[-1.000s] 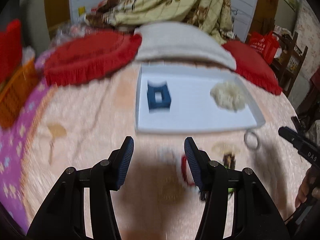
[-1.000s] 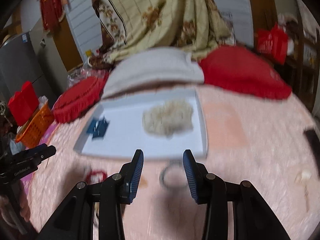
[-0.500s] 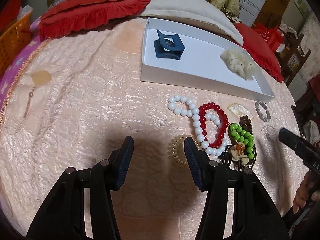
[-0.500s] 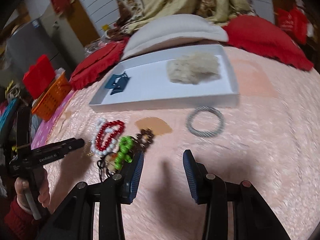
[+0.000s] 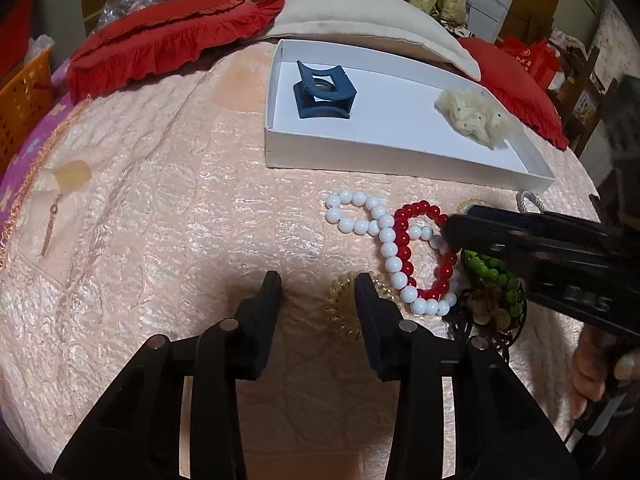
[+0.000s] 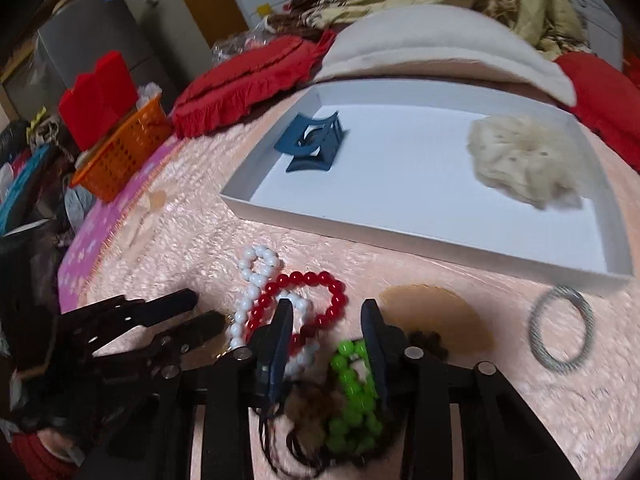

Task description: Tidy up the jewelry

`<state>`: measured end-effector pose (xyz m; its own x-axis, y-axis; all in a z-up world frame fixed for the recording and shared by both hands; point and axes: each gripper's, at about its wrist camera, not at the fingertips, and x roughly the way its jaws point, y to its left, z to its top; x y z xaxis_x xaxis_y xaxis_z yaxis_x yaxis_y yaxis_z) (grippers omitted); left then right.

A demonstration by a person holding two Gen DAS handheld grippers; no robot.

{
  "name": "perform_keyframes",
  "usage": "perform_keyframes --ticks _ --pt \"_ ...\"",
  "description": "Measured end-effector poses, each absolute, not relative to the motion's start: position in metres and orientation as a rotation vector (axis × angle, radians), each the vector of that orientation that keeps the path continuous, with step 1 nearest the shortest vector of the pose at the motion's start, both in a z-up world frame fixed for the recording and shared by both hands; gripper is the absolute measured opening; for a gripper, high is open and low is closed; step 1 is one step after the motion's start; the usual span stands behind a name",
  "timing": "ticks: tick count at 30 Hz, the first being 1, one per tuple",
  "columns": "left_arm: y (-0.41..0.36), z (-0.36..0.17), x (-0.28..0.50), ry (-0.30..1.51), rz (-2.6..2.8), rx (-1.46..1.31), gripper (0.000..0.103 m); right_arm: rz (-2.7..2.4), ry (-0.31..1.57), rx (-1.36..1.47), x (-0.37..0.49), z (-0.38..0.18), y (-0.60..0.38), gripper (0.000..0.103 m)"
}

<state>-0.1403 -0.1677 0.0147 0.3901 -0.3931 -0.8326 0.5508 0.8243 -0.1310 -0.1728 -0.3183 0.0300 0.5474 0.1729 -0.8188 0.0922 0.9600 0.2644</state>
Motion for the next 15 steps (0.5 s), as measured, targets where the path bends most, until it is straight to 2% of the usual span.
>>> perform_keyframes --ticks 10,14,15 --pt "-0.1718 0.0124 -0.1457 0.961 -0.584 0.195 0.037 0.038 0.995 0.234 -0.1620 0.0201 -0.3121 0.027" --pt "-0.1730 0.0121 -0.1482 0.949 -0.574 0.207 0.035 0.049 0.993 0.247 -0.1613 0.0193 -0.3108 0.020" --pt "-0.1727 0.0120 -0.1484 0.947 -0.569 0.208 0.033 0.055 0.994 0.254 -0.1620 0.0191 -0.3105 0.014"
